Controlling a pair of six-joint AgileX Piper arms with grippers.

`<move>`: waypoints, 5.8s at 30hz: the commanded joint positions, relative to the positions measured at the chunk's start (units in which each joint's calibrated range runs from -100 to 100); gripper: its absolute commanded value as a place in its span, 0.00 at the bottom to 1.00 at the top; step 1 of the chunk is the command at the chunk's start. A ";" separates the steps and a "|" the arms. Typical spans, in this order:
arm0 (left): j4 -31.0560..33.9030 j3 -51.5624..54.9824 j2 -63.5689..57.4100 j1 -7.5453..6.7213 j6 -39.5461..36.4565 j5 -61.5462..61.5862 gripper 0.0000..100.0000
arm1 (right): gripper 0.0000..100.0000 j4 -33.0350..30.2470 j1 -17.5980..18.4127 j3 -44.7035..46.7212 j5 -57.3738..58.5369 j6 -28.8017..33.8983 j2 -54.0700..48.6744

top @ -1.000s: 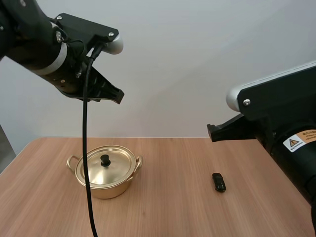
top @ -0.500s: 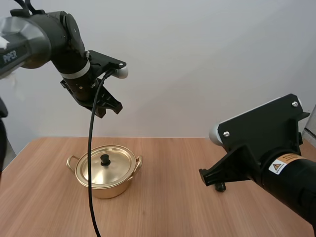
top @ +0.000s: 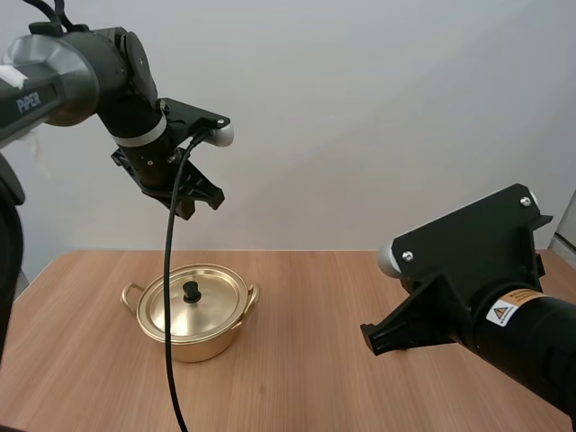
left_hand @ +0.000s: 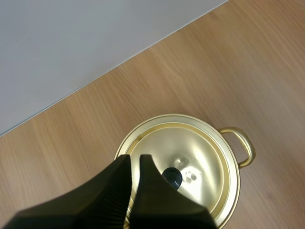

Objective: Open the pot, put the car inside, and close it

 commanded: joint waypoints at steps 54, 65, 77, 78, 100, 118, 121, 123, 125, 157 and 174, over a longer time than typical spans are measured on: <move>0.41 15.64 8.99 0.03 1.96 -1.85 0.96 | 0.00 0.00 -0.02 -0.08 0.00 0.00 -0.11; 0.99 15.64 8.99 0.03 2.33 -8.30 0.96 | 0.00 0.00 -0.02 -0.08 0.00 0.00 -0.11; 0.99 15.64 10.75 0.03 2.04 -8.58 0.96 | 0.00 0.00 -0.02 -0.08 0.00 0.00 -0.11; 0.99 15.64 11.42 0.03 1.51 -8.58 0.96 | 0.00 0.00 -0.02 -0.08 0.00 0.00 -0.11; 0.99 15.52 13.27 0.03 1.54 -11.32 0.56 | 0.00 0.00 -0.02 -0.08 0.00 0.00 -0.11; 0.99 15.52 12.32 0.03 1.31 -12.67 0.00 | 0.00 0.00 -0.02 -0.08 0.00 0.00 -0.11; 0.99 14.52 10.29 0.03 1.31 -11.74 0.00 | 0.00 0.00 0.05 -0.08 0.00 0.00 -0.10; 0.99 13.08 8.47 0.03 1.31 -11.08 0.00 | 0.00 0.00 0.05 -0.08 0.00 0.00 -0.10; 0.54 10.60 6.25 0.03 1.31 -10.25 0.00 | 0.00 0.00 0.05 -0.08 0.00 0.00 -0.10; -25.25 -31.53 -28.96 0.03 -2.29 -67.98 0.00 | 0.00 -6.04 -0.02 2.88 -11.47 -0.86 3.86; -24.73 -31.53 -31.87 0.03 -0.31 -59.75 0.00 | 0.00 -9.61 -1.48 -13.26 -13.92 4.50 52.67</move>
